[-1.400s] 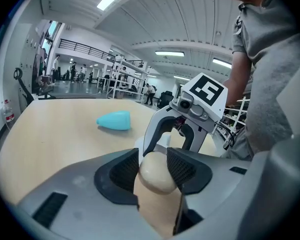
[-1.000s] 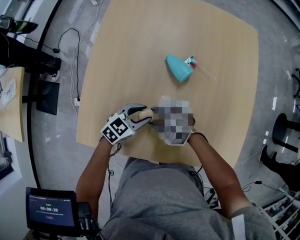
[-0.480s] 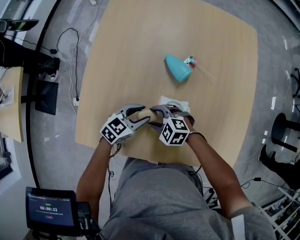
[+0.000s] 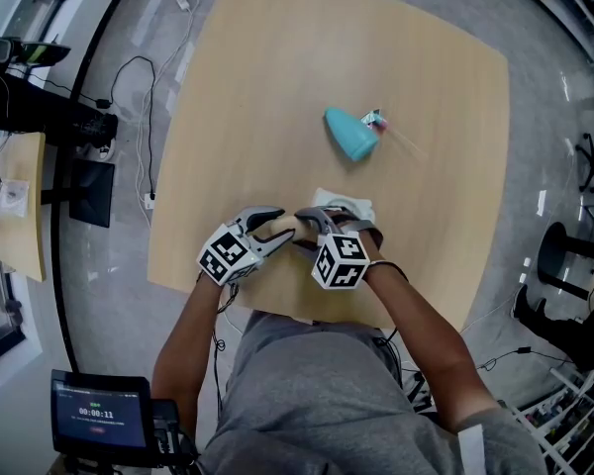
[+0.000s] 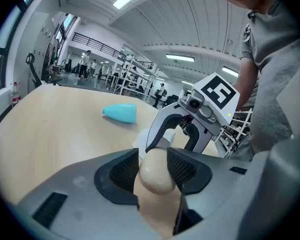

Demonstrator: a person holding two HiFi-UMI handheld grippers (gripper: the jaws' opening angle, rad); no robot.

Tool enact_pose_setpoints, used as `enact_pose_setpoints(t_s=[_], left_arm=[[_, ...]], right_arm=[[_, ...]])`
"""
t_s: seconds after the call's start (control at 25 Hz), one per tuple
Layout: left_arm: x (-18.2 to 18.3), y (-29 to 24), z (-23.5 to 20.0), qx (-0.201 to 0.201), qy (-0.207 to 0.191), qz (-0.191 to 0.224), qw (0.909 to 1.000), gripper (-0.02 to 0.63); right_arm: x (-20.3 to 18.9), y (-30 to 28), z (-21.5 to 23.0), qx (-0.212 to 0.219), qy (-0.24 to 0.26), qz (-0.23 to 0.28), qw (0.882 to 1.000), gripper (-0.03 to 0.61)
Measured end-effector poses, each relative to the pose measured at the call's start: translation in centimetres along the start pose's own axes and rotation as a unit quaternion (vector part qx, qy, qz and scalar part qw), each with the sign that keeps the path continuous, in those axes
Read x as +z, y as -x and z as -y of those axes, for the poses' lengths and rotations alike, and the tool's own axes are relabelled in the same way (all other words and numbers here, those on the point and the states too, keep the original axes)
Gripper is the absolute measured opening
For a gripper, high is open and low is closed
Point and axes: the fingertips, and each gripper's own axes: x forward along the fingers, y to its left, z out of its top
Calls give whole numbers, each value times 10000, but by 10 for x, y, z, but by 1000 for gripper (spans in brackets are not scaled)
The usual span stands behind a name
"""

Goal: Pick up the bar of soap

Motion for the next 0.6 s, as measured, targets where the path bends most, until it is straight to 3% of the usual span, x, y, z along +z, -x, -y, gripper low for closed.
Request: enact_pose_setpoints(t_s=[0.6], left_arm=[[-7,4,-4,181,424,164,9988,178]], right_arm=[[1,-4,-1,-76,351,-219,9991,245]])
